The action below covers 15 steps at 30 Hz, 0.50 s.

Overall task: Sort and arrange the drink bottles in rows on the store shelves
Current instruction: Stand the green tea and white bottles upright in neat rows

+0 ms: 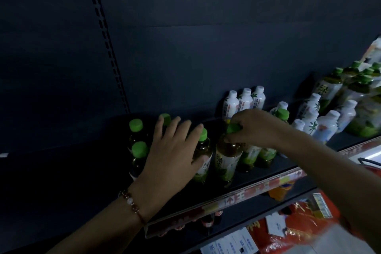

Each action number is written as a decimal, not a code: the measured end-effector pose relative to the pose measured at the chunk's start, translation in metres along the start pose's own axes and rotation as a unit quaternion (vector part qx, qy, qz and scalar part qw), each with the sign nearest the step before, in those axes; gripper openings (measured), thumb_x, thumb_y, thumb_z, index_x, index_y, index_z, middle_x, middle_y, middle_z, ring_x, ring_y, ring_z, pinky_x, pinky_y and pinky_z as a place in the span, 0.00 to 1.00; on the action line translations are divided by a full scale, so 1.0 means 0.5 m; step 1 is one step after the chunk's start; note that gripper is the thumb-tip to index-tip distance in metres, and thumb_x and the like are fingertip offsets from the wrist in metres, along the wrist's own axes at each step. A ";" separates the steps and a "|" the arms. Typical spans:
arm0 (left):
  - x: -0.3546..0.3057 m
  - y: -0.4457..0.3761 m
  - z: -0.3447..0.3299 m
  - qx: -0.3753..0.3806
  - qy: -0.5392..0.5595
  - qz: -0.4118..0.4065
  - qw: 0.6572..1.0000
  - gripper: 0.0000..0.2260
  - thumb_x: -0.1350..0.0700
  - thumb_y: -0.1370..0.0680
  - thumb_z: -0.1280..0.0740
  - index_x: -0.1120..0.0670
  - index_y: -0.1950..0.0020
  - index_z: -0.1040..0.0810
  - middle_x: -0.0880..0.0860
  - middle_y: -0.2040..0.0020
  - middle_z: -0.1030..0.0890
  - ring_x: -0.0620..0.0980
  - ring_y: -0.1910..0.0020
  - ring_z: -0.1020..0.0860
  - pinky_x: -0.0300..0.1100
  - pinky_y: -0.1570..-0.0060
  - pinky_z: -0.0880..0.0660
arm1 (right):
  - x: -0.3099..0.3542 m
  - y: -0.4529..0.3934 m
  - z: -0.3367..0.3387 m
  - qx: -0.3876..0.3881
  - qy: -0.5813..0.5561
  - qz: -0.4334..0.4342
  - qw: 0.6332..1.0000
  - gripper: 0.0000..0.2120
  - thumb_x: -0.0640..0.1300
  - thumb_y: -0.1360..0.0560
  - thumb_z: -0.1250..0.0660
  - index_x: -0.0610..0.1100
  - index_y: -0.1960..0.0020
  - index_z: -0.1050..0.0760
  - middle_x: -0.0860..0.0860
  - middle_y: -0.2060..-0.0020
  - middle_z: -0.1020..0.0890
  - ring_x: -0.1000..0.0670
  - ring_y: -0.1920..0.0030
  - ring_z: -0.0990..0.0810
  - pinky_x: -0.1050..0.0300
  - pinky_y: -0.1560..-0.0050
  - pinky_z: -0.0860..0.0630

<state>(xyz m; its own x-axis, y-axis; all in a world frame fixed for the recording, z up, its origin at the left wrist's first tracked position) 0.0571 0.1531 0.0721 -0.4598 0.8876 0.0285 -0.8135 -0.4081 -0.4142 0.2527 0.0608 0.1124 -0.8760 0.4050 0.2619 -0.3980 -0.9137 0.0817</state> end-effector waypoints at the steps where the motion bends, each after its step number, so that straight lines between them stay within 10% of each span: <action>1: -0.003 0.000 -0.004 -0.001 0.009 0.009 1.000 0.30 0.36 0.26 0.44 0.49 0.28 0.29 0.52 0.34 0.23 0.57 0.30 0.29 0.64 0.28 0.40 | -0.001 -0.006 0.002 -0.016 -0.012 -0.008 1.000 0.16 0.61 0.30 0.30 0.47 0.60 0.22 0.53 0.63 0.21 0.55 0.61 0.22 0.58 0.65 0.29; 15: 0.053 0.100 0.019 -0.051 -0.002 0.157 0.986 0.26 0.47 0.30 0.26 0.46 0.32 0.24 0.55 0.38 0.24 0.58 0.38 0.27 0.59 0.41 0.35 | 0.053 -0.204 0.000 0.075 -0.073 0.118 0.987 0.09 0.52 0.30 0.27 0.54 0.51 0.21 0.53 0.52 0.17 0.52 0.50 0.20 0.55 0.48 0.23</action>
<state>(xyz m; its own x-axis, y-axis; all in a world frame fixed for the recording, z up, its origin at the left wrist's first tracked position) 0.0010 0.1540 0.0607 -0.6848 0.7201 -0.1114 -0.5915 -0.6387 -0.4921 0.2704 0.1648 0.1112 -0.8861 0.1818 0.4263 -0.1337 -0.9810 0.1404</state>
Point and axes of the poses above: each hand's wrist, its own y-axis away from the middle knuckle, its own z-axis out of the back of the hand, x = y × z, the point moved 3 cm from there along -y, towards the middle knuckle
